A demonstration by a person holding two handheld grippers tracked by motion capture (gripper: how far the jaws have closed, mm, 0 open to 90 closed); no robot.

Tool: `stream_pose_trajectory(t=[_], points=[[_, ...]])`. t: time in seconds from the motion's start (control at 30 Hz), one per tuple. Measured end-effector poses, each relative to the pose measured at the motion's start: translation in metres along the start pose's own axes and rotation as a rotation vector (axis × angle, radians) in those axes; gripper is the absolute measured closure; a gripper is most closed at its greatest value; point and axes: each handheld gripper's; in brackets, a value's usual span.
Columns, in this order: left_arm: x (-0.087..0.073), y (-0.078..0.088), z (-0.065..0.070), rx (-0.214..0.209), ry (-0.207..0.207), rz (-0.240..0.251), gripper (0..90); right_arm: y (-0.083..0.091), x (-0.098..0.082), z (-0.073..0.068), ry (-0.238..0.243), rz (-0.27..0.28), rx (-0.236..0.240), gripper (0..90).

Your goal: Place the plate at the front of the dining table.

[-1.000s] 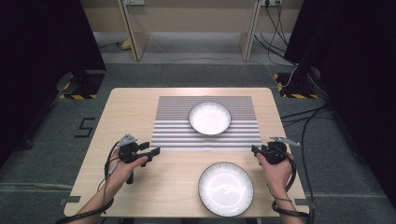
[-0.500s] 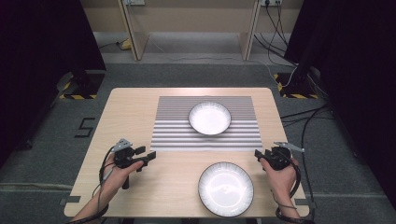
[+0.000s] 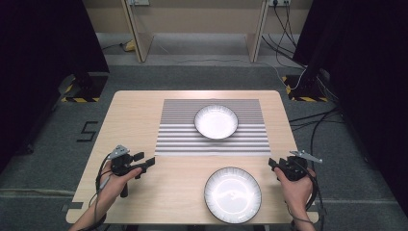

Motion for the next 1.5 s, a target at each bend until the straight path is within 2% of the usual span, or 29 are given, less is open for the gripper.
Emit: stream_pose_trajectory(t=[0.3, 0.73, 1.1, 1.5], points=[[-0.007, 0.01, -0.01, 0.022, 0.021, 0.003, 35.8, 0.009, -0.008, 0.008, -0.012, 0.001, -0.011, 50.7], [-0.015, 0.025, -0.02, 0.046, 0.049, 0.016, 35.8, 0.016, -0.022, 0.011, -0.02, -0.001, -0.017, 50.5], [-0.022, 0.033, -0.031, 0.078, 0.068, 0.02, 35.8, 0.025, -0.036, 0.024, -0.051, 0.003, -0.039, 50.5], [-0.029, 0.045, -0.042, 0.112, 0.091, 0.03, 35.8, 0.031, -0.042, 0.034, -0.076, 0.016, -0.052, 50.6]])
Point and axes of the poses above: each handheld gripper's, and its own axes: y roughly backward along the jaws, x roughly out of its top, z roughly to its right, and after that the axes turned 6 degrees about -z, right-handed
